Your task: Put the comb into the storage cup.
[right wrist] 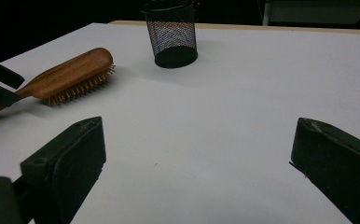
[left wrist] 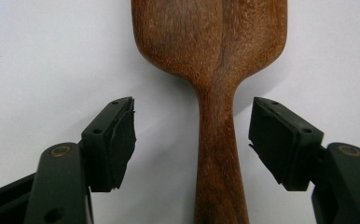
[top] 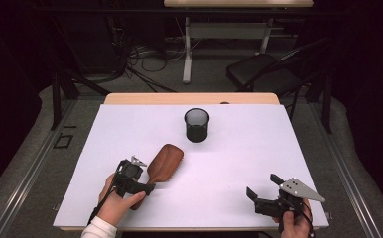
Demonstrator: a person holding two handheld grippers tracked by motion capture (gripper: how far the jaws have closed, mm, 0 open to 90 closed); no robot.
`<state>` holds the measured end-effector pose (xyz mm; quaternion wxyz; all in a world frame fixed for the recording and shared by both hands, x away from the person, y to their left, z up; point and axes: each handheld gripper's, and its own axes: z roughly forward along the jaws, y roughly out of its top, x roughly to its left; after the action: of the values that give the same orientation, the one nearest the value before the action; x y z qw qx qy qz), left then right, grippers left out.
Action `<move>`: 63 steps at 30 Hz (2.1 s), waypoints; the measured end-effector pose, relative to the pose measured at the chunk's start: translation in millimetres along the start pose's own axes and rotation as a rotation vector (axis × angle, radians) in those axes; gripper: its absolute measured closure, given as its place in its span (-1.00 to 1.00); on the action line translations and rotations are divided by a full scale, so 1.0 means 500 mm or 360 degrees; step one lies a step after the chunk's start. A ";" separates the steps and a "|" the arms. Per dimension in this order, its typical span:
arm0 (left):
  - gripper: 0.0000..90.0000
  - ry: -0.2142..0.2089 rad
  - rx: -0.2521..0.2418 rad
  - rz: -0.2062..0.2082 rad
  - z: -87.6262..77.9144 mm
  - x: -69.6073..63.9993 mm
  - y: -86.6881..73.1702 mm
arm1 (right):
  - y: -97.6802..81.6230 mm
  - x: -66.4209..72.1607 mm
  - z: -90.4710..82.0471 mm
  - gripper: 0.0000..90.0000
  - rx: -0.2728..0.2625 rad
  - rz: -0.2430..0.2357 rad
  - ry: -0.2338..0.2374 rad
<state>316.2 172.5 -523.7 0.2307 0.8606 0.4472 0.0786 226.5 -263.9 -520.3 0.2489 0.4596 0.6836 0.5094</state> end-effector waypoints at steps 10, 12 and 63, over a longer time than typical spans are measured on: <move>-0.10 -0.0010 0.0033 -0.0015 0.011 0.002 0.007 | 0.000 -0.001 0.001 -0.92 -0.0004 0.0003 0.0005; -0.04 -0.0005 0.0037 -0.0024 0.015 0.001 0.008 | 0.000 -0.001 0.001 -0.92 -0.0004 0.0001 0.0007; 0.51 -0.0043 0.0232 -0.0104 0.039 -0.011 0.046 | -0.006 -0.010 0.008 -0.82 0.0028 0.0056 0.0040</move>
<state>336.4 150.6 -529.7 0.1759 0.8610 0.4765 0.0267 231.1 -266.8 -525.0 0.2273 0.4673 0.6830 0.5133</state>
